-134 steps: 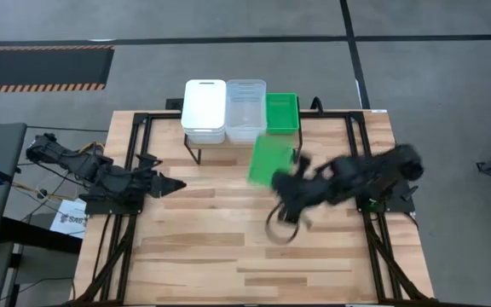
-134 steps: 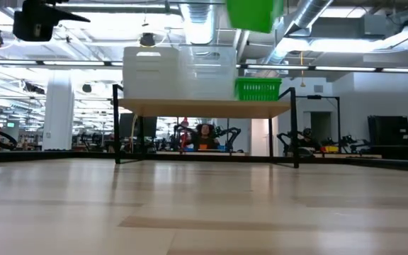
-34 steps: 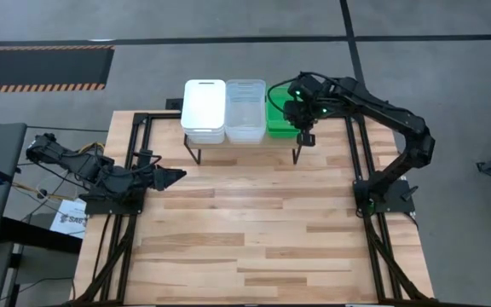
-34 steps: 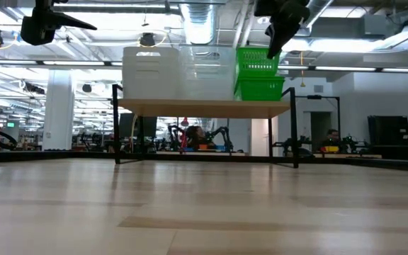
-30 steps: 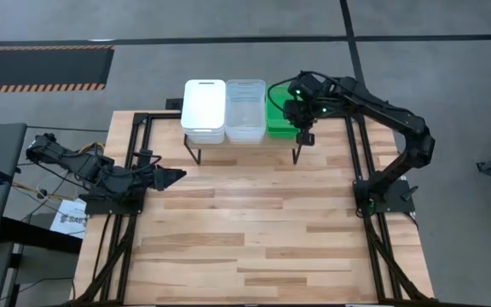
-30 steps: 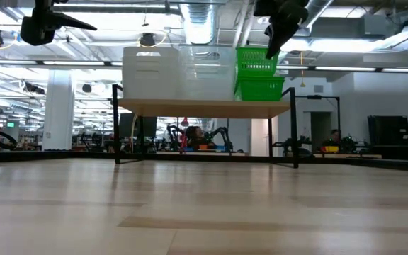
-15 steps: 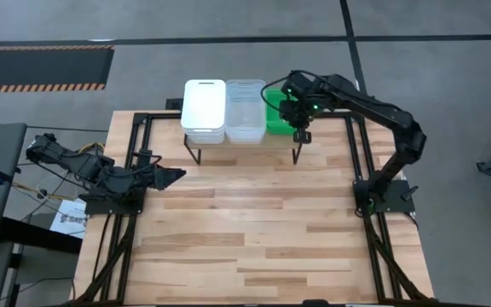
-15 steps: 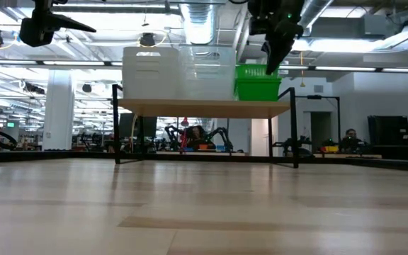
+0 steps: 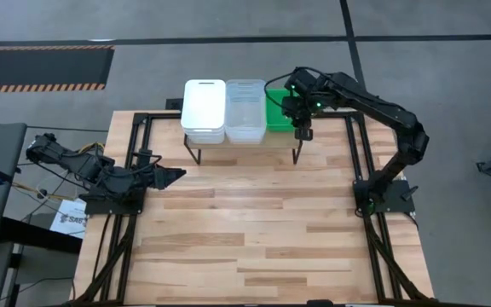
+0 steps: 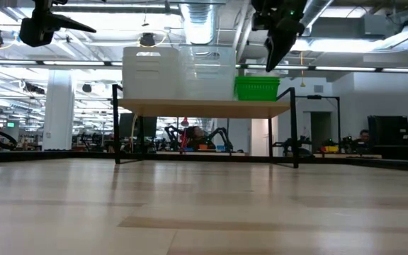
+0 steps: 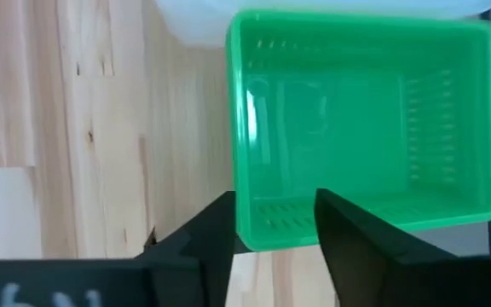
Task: Stack baskets on shelf by color
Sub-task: Return to Home Position
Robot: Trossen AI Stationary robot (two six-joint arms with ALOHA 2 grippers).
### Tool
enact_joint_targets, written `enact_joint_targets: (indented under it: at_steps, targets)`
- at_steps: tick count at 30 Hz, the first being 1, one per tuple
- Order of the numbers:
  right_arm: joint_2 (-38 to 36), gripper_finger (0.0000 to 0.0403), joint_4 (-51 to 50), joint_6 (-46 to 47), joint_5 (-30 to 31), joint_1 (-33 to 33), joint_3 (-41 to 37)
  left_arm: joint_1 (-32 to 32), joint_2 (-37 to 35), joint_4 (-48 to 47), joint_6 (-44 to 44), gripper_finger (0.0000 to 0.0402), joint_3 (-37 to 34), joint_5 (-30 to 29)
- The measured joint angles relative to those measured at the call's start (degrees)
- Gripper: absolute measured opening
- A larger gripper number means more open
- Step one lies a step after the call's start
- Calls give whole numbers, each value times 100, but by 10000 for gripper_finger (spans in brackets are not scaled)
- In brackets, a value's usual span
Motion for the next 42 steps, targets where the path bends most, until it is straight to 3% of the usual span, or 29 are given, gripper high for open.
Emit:
enact_joint_targets:
  at_steps: [5, 11, 19, 23, 26, 28, 30, 32, 35, 40, 42]
  targets:
    - [-326, 205, 142, 119, 1, 10, 0, 0, -2, 12, 0, 247, 0, 13]
    - [-1109, 209, 534, 672, 18, 105, 2, 8, -154, 267, -71, 247, 0, -26]
    - [-2520, 201, 1046, 2443, 15, 863, 2, 57, -444, 1044, 1128, 247, 366, -12]
    - [-3111, 202, 819, 2977, 4, 1317, 9, 55, -446, 1497, 1038, 247, 479, 338]
    - [-3456, 204, 530, 3957, 3, 1538, 0, 55, -439, 1405, 1202, 247, 481, 402]
    - [-3694, 205, 401, 4003, 33, 1755, -205, 57, -439, 1317, 1178, 247, 481, 396]
    - [-4090, 205, 794, 4104, 130, 2067, -783, 56, -440, 1320, 1401, 247, 481, 10]
    - [-4512, 203, 1626, 4266, 149, 2397, -1689, 64, -440, 1333, 2246, 247, 481, -244]
    - [-5449, 200, 2945, 4534, 368, 2840, -3413, 61, -472, 1357, 3434, 247, 481, 116]
    - [-6844, 198, 5815, 4899, 797, 3516, -5962, 59, -656, 1356, 4057, 247, 481, 611]
    - [-7211, 199, 6503, 4847, 990, 3718, -6706, 58, -838, 1307, 4370, 247, 481, 664]
